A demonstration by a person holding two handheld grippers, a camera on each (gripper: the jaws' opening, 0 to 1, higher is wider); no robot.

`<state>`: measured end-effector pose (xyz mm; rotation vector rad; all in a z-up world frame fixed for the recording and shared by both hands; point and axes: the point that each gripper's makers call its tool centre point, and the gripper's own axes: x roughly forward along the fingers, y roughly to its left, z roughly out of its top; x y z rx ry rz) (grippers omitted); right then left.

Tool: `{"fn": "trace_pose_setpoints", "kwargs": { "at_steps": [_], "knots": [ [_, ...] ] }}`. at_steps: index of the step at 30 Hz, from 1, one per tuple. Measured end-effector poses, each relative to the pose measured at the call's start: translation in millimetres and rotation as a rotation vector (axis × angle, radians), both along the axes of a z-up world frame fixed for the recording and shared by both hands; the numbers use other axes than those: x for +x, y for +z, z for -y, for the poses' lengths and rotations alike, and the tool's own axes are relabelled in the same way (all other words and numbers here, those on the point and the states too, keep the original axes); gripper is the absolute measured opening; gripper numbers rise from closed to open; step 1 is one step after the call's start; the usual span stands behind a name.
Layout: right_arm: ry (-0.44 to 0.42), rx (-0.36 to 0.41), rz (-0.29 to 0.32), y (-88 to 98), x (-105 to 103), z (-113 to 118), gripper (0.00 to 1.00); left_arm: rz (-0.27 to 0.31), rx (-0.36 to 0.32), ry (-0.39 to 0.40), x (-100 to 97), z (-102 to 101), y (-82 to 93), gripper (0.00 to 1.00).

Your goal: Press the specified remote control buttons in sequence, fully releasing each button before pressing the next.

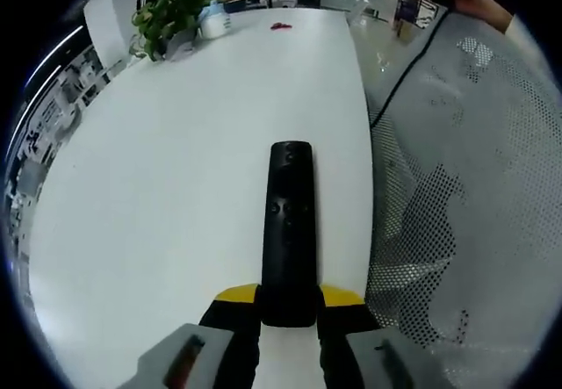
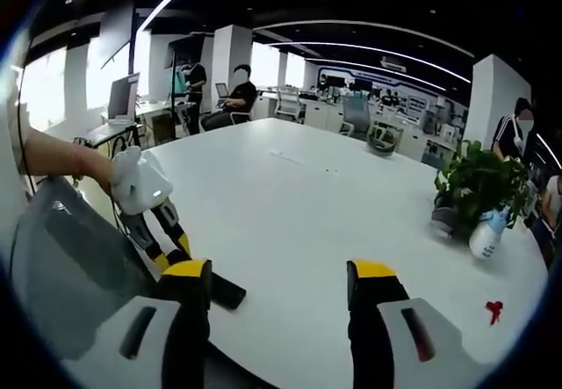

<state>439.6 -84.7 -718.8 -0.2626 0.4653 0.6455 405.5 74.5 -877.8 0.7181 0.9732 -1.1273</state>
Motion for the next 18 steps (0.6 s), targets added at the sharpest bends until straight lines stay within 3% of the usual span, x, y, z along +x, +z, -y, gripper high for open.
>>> {"fn": "trace_pose_setpoints", "kwargs": {
  "at_steps": [8, 12, 18],
  "knots": [
    [0.034, -0.043, -0.027, -9.4, -4, -4, 0.65, 0.007, -0.018, 0.0, 0.1, 0, 0.0, 0.24],
    [0.047, -0.001, -0.074, -13.1, -6, -7, 0.65, 0.011, -0.032, -0.003, 0.2, -1, 0.1, 0.24],
    [0.076, -0.012, -0.122, -20.5, -10, -11, 0.52, 0.013, -0.051, -0.001, 0.8, -1, 0.2, 0.24]
  ]
}}
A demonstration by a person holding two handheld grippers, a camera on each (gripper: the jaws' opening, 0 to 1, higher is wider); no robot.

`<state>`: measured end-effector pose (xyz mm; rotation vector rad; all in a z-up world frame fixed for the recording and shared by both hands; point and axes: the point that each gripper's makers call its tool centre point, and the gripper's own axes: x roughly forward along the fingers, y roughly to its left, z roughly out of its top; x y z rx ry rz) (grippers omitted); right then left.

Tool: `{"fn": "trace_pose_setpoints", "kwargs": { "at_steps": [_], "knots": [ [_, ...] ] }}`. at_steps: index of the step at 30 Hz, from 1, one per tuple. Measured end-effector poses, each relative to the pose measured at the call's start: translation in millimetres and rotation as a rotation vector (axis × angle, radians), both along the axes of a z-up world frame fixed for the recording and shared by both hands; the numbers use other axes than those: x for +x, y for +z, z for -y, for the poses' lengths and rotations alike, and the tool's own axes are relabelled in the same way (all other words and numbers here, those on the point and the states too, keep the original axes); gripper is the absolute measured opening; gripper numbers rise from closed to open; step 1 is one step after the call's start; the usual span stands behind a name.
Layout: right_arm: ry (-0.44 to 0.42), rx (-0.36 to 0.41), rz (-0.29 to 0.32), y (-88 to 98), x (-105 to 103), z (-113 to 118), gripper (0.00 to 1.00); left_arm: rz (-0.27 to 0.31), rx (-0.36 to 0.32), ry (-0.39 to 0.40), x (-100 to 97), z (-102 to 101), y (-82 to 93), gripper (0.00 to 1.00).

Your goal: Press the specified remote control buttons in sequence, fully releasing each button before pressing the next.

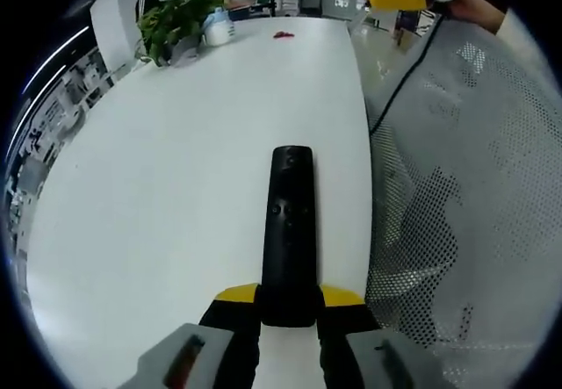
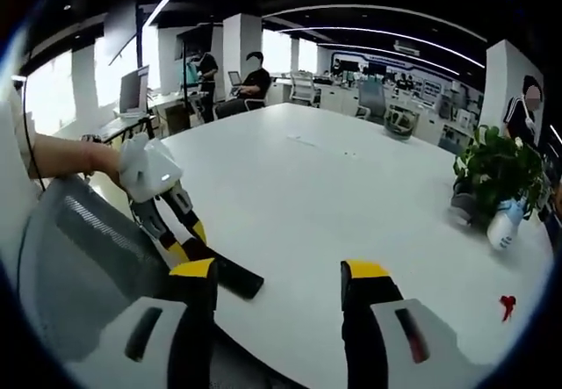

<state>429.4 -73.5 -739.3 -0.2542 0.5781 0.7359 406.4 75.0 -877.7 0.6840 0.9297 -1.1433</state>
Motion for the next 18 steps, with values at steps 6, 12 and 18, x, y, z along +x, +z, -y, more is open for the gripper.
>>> {"fn": "trace_pose_setpoints", "kwargs": {
  "at_steps": [6, 12, 18],
  "knots": [
    [0.064, -0.049, -0.05, -11.8, -9, -8, 0.3, 0.002, 0.003, -0.006, 0.5, 0, -0.3, 0.24],
    [0.11, -0.113, -0.128, -28.9, -18, -10, 0.2, 0.003, 0.002, -0.008, 0.6, 0, -0.2, 0.24],
    [0.182, -0.226, -0.175, -45.3, -23, -9, 0.05, 0.004, 0.003, -0.01, 0.4, 0, -0.1, 0.24]
  ]
}}
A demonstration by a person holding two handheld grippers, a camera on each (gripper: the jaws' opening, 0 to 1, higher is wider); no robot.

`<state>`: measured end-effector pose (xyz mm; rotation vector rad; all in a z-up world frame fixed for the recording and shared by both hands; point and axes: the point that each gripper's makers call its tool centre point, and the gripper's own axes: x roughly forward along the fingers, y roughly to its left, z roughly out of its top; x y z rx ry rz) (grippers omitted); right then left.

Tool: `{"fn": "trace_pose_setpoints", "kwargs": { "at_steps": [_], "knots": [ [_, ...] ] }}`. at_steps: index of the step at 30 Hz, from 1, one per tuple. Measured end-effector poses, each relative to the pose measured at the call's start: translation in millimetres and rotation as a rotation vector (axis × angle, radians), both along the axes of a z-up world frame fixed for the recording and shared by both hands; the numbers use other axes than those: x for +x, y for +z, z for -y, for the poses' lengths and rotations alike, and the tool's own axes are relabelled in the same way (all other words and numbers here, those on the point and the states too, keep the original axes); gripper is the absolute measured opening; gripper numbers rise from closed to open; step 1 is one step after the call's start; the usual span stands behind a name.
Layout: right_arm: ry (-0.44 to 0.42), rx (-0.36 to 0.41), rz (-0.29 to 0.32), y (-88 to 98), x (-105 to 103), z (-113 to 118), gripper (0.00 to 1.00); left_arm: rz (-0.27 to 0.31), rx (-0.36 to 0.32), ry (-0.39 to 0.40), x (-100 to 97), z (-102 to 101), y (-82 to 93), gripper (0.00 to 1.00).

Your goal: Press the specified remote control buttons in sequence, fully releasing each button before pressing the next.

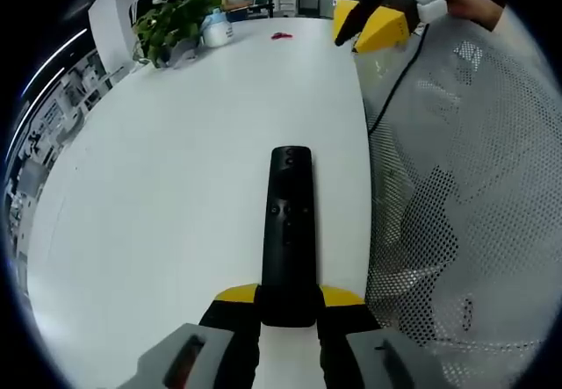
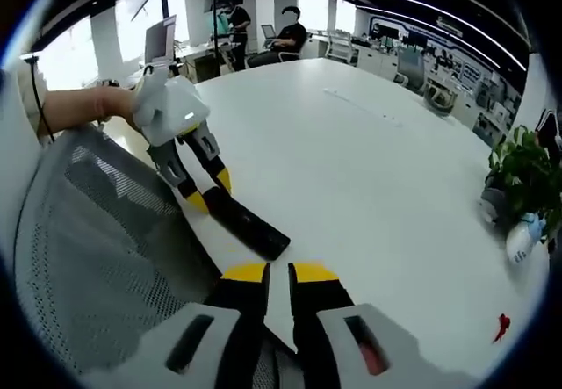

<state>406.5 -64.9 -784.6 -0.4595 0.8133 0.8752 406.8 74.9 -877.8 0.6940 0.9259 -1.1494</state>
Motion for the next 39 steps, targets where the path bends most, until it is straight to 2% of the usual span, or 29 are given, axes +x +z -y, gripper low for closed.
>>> {"fn": "trace_pose_setpoints", "kwargs": {
  "at_steps": [5, 17, 23, 30, 35, 39],
  "knots": [
    [0.037, -0.057, -0.014, -8.0, -2, 3, 0.0, -0.001, -0.001, -0.002, -0.2, 0, 0.2, 0.24],
    [0.014, -0.084, -0.107, -25.6, 0, 20, 0.0, -0.001, 0.001, -0.003, -0.8, 0, 0.6, 0.24],
    [0.051, -0.129, -0.187, -42.6, -7, 18, 0.0, -0.001, 0.0, 0.0, -0.8, 0, 0.6, 0.24],
    [0.085, -0.187, -0.218, -56.1, 0, 15, 0.0, -0.002, -0.003, 0.0, -0.8, 0, 0.6, 0.24],
    [0.056, -0.25, -0.25, -66.3, 5, 21, 0.0, -0.001, -0.003, -0.001, -0.6, 0, 0.6, 0.24],
    [0.046, -0.234, -0.252, -67.0, 8, 20, 0.0, 0.002, -0.01, -0.008, -0.4, 0, 0.6, 0.24]
  ]
}}
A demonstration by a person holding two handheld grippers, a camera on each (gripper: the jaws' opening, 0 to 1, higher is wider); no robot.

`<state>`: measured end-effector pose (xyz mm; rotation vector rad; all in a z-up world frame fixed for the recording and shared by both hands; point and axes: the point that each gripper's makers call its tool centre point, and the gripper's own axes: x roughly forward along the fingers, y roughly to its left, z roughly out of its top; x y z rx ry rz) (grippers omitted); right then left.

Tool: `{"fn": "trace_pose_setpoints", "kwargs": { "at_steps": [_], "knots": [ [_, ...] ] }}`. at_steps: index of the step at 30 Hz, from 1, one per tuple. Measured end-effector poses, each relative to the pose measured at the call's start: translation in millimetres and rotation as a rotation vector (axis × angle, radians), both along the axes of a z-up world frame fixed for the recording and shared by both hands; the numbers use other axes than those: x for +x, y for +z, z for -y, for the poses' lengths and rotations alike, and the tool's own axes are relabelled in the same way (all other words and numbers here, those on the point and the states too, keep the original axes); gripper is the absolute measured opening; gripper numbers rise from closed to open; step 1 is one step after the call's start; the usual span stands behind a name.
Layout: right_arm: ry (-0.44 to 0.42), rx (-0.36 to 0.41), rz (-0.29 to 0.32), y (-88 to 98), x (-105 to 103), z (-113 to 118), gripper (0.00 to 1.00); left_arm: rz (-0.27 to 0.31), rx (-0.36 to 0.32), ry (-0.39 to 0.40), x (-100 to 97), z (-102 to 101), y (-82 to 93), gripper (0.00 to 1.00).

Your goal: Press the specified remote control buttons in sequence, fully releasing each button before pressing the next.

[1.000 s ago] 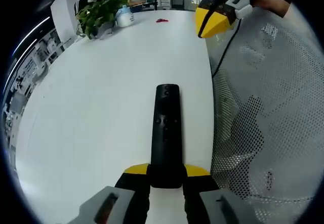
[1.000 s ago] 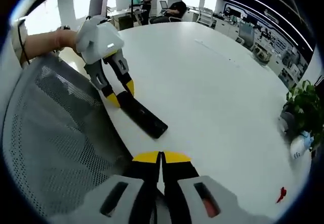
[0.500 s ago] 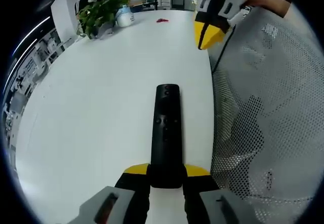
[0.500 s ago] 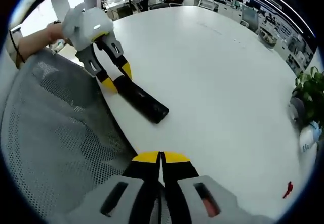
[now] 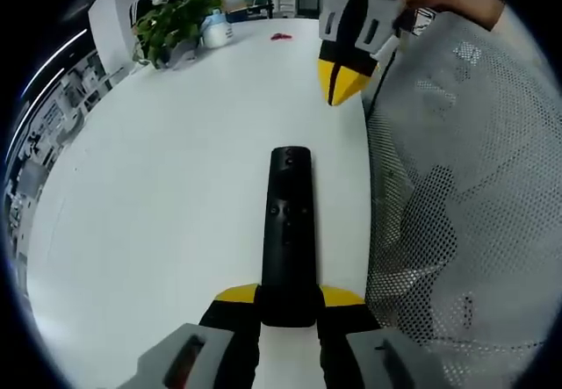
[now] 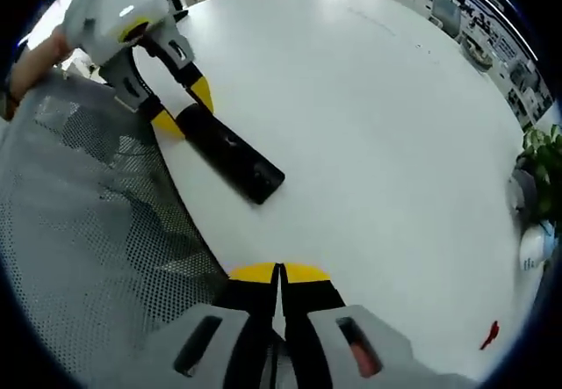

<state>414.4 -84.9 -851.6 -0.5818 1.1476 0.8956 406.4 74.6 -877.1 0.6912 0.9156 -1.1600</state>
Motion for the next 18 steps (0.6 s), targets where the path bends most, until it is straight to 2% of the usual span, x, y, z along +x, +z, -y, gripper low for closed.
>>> {"fn": "trace_pose_setpoints", "kwargs": {
  "at_steps": [7, 11, 15, 18],
  "knots": [
    [0.007, 0.148, -0.02, 3.8, 3, -28, 0.0, 0.006, -0.012, -0.035, -0.2, 1, -0.1, 0.24],
    [0.032, 0.158, -0.014, -0.8, 8, -40, 0.0, 0.011, -0.021, -0.049, -0.4, 1, 0.2, 0.24],
    [0.086, 0.128, 0.015, -5.5, 13, -45, 0.0, 0.013, -0.028, -0.06, -0.4, 1, 0.3, 0.24],
    [0.103, 0.128, 0.014, -7.2, 14, -50, 0.0, 0.013, -0.03, -0.063, -0.5, 1, 0.3, 0.24]
  ]
}}
